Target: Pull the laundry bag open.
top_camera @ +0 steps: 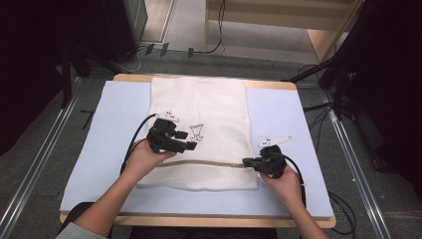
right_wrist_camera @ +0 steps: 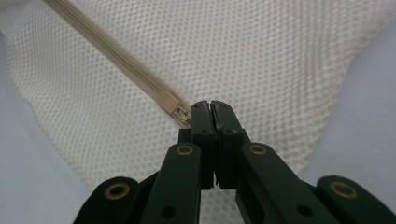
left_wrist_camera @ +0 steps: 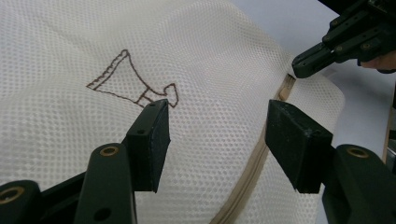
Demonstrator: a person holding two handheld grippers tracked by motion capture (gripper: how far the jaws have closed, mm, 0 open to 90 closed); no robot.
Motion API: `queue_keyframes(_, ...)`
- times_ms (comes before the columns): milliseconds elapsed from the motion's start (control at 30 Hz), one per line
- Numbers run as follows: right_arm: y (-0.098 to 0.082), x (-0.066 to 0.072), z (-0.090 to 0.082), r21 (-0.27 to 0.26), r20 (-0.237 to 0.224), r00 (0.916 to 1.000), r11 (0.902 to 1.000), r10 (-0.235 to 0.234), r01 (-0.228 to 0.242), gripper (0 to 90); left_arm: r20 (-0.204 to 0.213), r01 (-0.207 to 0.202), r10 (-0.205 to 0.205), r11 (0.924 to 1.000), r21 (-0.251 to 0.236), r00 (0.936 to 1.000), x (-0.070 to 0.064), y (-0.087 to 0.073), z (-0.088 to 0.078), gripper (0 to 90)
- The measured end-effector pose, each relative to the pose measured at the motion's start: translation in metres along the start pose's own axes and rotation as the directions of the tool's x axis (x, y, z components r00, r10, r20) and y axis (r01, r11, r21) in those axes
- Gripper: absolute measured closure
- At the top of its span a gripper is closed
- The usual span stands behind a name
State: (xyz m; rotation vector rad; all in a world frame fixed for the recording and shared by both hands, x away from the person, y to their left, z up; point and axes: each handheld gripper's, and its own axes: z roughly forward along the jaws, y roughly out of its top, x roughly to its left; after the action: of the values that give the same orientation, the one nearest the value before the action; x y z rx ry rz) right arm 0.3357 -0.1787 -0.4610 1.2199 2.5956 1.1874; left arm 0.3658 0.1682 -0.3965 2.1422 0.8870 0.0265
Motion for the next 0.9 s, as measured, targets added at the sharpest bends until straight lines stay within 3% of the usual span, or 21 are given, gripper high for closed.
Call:
queue_keyframes(267, -0.006, -0.007, -0.006, 0.006, 0.044, 0.999, 0.9999, 0.01, -0.01, 89.7, 0.038, -0.01, 0.009, 0.9995, 0.031, 0.9993, -0.013, 0.005, 0.018, 41.0)
queue_keyframes(433, -0.009, -0.009, -0.003, 0.031, 0.079, 0.9969, 0.9995, -0.004, 0.002, 89.7, 0.049, -0.04, 0.038, 0.9984, 0.041, 0.9981, -0.023, 0.006, 0.027, 47.6)
queue_keyframes(533, -0.009, -0.007, -0.001, 0.034, 0.093, 0.9954, 0.9992, -0.022, 0.019, 90.0, 0.077, -0.064, 0.061, 0.9972, 0.038, 0.9952, -0.03, 0.005, 0.034, 54.8)
queue_keyframes(633, -0.011, -0.01, 0.0, 0.019, 0.076, 0.997, 0.9997, -0.014, 0.013, 90.0, 0.092, -0.083, 0.078, 0.9955, 0.046, 0.9927, -0.035, 0.006, 0.04, 58.3)
queue_keyframes(667, -0.011, -0.011, 0.0, 0.018, 0.071, 0.9975, 0.9998, 0.004, -0.005, 90.0, 0.081, -0.081, 0.076, 0.9953, 0.053, 0.9938, -0.037, 0.006, 0.042, 58.3)
queue_keyframes(767, -0.012, -0.01, 0.0, 0.01, 0.083, 0.9965, 0.9999, -0.011, 0.01, 90.0, 0.093, -0.071, 0.065, 0.9955, 0.063, 0.9936, -0.04, 0.007, 0.048, 57.7)
queue_keyframes(900, -0.013, -0.007, 0.0, 0.011, 0.1, 0.9949, 0.9999, -0.013, 0.012, 90.0, 0.11, -0.067, 0.059, 0.9951, 0.072, 0.9921, -0.044, 0.008, 0.056, 64.4)
